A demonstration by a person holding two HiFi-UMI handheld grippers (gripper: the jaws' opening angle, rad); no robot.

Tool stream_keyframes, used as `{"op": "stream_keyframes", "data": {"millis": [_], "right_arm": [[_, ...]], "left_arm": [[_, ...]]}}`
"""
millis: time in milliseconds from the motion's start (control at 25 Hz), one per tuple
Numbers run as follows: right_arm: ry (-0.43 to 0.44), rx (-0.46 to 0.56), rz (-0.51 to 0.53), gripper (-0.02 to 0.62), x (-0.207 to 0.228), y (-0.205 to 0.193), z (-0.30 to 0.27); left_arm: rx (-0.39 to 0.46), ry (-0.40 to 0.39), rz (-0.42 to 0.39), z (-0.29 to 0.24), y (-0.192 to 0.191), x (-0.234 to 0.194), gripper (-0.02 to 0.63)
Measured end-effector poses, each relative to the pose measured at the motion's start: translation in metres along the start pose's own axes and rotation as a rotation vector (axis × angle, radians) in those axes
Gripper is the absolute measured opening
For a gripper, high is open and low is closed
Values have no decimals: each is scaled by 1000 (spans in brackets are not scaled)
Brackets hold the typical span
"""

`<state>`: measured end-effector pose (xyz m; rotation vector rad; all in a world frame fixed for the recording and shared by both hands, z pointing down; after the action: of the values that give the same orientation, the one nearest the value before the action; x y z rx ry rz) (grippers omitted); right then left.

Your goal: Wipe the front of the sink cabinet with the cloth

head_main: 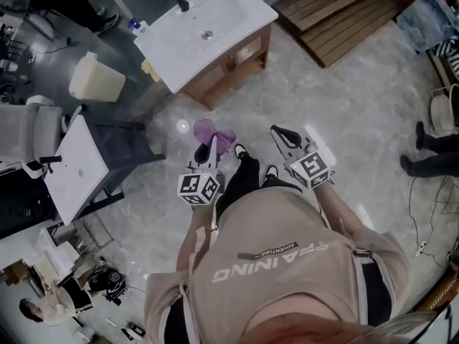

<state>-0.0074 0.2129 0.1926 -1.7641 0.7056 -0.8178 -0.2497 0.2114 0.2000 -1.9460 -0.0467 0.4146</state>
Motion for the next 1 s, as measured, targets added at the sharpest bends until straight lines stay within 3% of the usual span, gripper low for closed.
{"op": "stream_keyframes", "data": {"millis": [240, 520, 1000], "right_arm": [[-36, 41, 19, 11, 27, 58, -48], [-35, 52, 68, 11, 40, 98, -97], [77, -1, 43, 12, 75, 98, -139]], "left_arm": [[37, -86, -49, -58, 36, -29, 37], [52, -111, -8, -91, 56, -52, 37], [18, -4, 31, -106, 56, -67, 37]]}}
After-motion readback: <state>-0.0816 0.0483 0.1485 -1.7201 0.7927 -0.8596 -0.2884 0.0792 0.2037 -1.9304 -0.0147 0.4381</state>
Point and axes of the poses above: the fingertips, and each gripper's own axes: z backward along the fingers, x to its right, y out of its top, the point moved 6 cm from there along z, backward along the fingers, and after that the axes turned 12 degrees about y, right-handed, at the moved point
